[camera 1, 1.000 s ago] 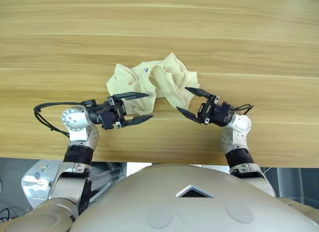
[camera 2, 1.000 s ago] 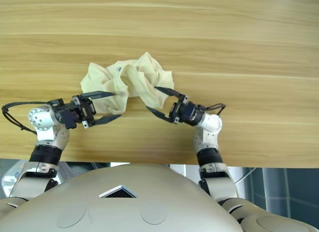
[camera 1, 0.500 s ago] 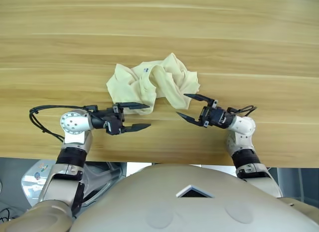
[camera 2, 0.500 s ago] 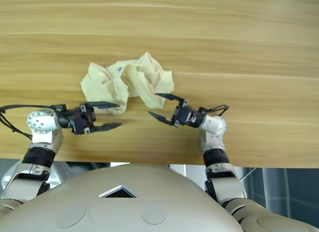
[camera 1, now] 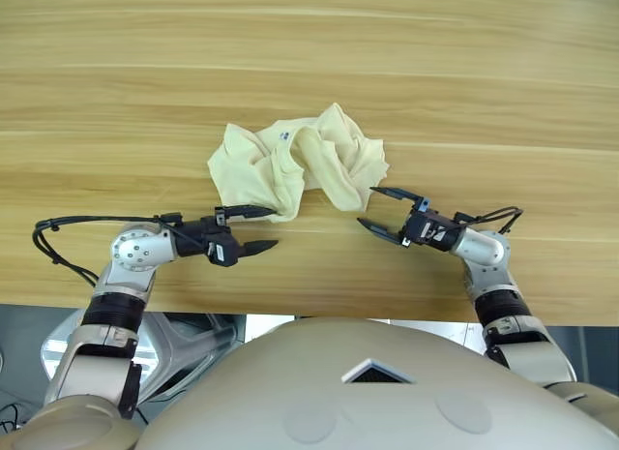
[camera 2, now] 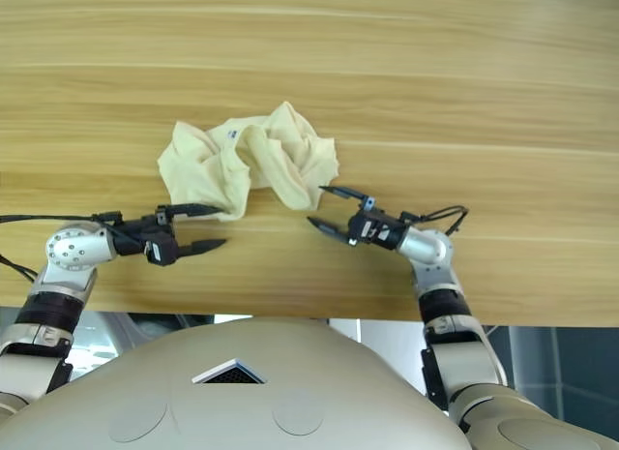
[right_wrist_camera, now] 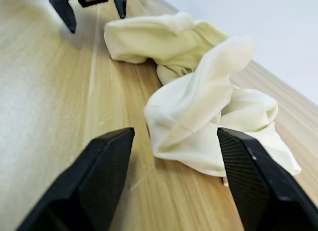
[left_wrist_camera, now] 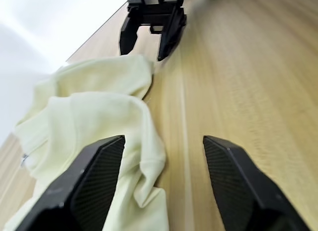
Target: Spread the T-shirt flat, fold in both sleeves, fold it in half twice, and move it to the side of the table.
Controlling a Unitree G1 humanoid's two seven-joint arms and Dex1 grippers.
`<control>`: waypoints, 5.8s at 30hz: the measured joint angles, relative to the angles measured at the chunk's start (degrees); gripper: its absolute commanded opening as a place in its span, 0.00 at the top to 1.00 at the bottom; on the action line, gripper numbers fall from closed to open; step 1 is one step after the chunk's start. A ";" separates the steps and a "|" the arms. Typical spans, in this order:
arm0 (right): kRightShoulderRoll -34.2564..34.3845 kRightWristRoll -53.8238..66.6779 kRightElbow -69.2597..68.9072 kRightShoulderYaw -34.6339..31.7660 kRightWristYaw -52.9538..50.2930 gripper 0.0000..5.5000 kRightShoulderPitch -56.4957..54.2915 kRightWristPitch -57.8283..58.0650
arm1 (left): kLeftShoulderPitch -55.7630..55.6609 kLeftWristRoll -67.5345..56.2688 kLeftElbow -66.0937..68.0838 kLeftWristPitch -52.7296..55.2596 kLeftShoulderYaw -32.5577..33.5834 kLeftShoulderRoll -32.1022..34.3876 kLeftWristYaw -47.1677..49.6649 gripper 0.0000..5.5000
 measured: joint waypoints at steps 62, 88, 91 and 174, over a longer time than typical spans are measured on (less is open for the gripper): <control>-16.09 -16.29 -6.84 17.36 -34.45 0.44 -2.72 0.90 | -4.03 15.26 -0.75 6.48 -9.11 3.13 29.41 0.47; -10.86 -16.12 -7.97 23.69 -33.19 0.44 -4.07 0.90 | -4.47 14.49 0.76 5.62 -11.33 3.20 28.41 0.66; -10.68 -16.11 -7.61 23.67 -33.20 0.44 -4.27 0.82 | -4.74 14.50 0.99 5.51 -11.22 3.23 28.84 0.75; -25.94 11.83 -3.28 -21.43 -31.19 1.00 -44.67 19.96 | -66.37 8.59 22.11 3.28 11.27 10.02 48.65 1.00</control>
